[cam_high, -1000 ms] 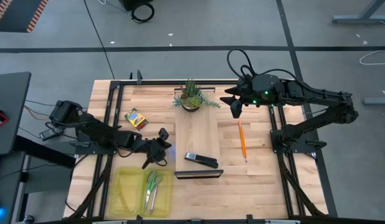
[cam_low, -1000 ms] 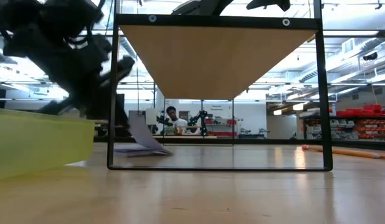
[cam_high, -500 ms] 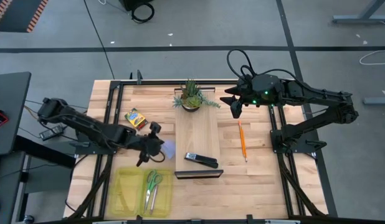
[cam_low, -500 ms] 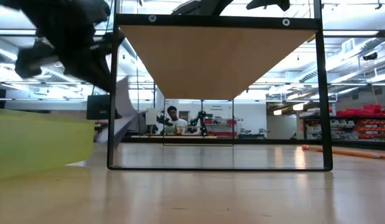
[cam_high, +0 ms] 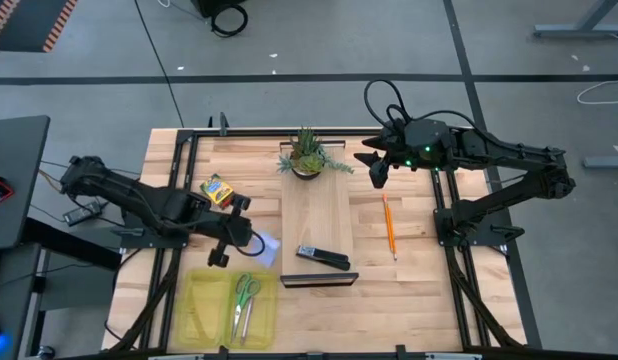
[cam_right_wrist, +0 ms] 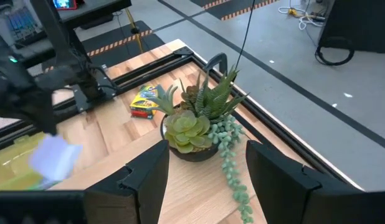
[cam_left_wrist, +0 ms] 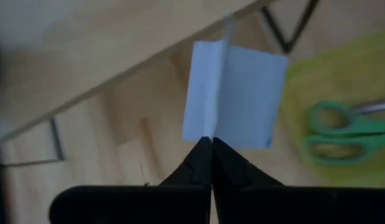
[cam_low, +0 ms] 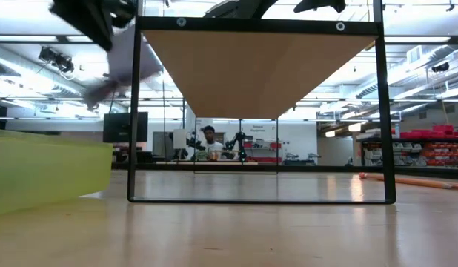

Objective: Pack school essentials
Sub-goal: Put the sticky notes into the supply box

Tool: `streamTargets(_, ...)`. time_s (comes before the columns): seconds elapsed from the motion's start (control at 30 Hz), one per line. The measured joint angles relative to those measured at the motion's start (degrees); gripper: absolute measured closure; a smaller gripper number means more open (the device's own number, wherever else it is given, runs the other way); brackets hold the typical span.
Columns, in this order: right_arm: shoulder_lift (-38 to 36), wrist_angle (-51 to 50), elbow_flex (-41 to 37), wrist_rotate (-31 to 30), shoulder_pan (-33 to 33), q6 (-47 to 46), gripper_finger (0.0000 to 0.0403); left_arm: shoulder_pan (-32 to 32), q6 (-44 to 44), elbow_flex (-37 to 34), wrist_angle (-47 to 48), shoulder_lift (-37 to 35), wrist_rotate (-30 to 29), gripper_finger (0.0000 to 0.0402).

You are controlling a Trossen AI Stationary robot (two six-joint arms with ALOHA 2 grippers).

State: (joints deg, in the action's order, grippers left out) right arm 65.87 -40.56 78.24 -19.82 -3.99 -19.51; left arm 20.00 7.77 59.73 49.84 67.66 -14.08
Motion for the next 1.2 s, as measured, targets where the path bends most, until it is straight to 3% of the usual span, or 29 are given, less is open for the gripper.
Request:
streamTargets(0.37,0.0,0.0,0.0,-0.1,0.0,0.7,0.0183,7.5,-22.4,4.4,1.5,1.6,9.7,0.0399)
streamTargets(0.7,0.0,0.0,0.0,-0.1,0.0,1.0,0.0183,17.6,-40.5,4.4,0.6,8.3,9.9,0.0398)
streamTargets(1.0,0.0,0.0,0.0,0.2,0.0,1.6,0.0183,21.8,-46.4,4.4,-1.0,14.4,10.1,0.0398)
streamTargets(1.2,0.0,-0.6,0.0,0.4,0.0,1.7,0.0183,22.9,-47.7,5.1,-7.7,14.2,14.9,0.0399)
